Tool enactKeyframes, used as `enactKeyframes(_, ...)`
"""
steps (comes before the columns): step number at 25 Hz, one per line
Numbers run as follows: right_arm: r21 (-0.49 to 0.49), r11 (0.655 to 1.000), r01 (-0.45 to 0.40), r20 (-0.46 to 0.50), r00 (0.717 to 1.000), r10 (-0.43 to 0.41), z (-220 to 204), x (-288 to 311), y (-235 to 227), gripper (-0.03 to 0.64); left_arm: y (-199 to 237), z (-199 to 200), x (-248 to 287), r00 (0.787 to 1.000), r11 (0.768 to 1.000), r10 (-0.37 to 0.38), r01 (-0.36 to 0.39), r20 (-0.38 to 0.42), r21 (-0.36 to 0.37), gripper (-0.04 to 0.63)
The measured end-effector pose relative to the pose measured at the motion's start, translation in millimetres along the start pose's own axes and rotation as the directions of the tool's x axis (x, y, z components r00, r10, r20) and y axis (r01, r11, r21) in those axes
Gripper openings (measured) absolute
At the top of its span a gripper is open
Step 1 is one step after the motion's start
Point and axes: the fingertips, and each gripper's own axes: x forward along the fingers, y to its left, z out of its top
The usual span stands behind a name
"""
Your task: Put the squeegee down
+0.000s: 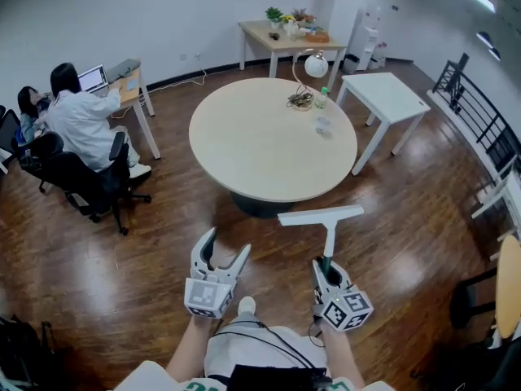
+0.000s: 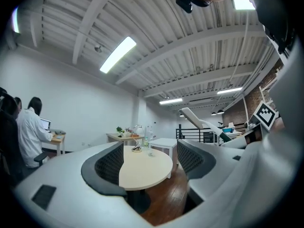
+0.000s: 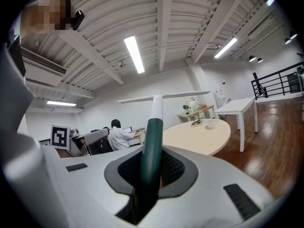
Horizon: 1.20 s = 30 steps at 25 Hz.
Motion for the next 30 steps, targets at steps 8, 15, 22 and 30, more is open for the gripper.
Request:
enactKeyframes(8,0.020,0.999,0.042,0.030,0.999,-0.042,32.5,42.6,-13.9,0.055,24.8,13.7,60.1,0.996,0.996,-0.086,0.086,0.005,0.015,0.350)
enactKeyframes(15,0.013,1.000,0.024,0.028,0.999,-0.025,59.1,84.1,-34.9,0.055,42.1,16.2,87.7,0.999,0.998,-0.050,0.050,0.003,-0.042,0.350)
enactKeyframes(22,-0.018,0.995,-0.098,0.020,0.995,0.098,98.8,191.2,-68.1,0.055,84.1,-1.1,159.4,1.000,1.000,0.024,-0.024,-0.015,0.012,0.341)
enactKeyframes(30,0.004,0.985,-0.172,-0.018,0.985,0.172,139.4,298.5,-148.0,0.055,110.8,26.4,286.1,0.992,0.992,0.123,-0.123,0.008,-0.002,0.341)
